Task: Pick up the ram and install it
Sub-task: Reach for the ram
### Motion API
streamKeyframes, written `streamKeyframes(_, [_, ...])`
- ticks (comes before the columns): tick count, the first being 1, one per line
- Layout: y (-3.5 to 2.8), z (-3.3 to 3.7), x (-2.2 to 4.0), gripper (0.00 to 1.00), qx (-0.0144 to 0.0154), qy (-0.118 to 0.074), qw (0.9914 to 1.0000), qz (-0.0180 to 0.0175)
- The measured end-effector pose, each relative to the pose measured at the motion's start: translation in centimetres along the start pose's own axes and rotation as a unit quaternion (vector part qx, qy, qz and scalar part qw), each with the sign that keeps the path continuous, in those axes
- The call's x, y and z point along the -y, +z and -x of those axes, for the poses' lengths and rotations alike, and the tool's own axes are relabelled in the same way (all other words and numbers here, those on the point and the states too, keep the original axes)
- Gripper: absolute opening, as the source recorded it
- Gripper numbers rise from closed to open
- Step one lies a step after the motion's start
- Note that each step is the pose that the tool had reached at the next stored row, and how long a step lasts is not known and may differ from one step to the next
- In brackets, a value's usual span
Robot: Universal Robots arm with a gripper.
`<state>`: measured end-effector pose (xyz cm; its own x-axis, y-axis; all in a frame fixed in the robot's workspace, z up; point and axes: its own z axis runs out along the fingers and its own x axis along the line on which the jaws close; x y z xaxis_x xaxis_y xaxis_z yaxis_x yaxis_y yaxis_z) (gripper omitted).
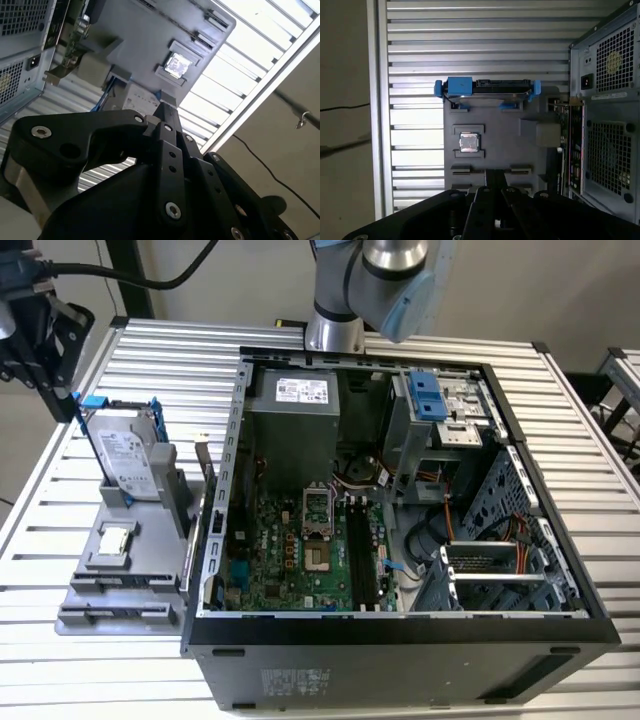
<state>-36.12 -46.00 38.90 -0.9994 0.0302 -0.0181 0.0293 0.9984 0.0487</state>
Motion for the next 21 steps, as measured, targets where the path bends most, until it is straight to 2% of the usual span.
streamKeyframes(5, [-0.03,0.01,0.83,0.0,0.0,0.0,1.0,0.0])
streamKeyframes(15, [-0.08,-0.09,3.04,0.0,0.0,0.0,1.0,0.0])
streamKeyframes(21, [-0.09,-0.14,4.1,0.0,0.0,0.0,1.0,0.0])
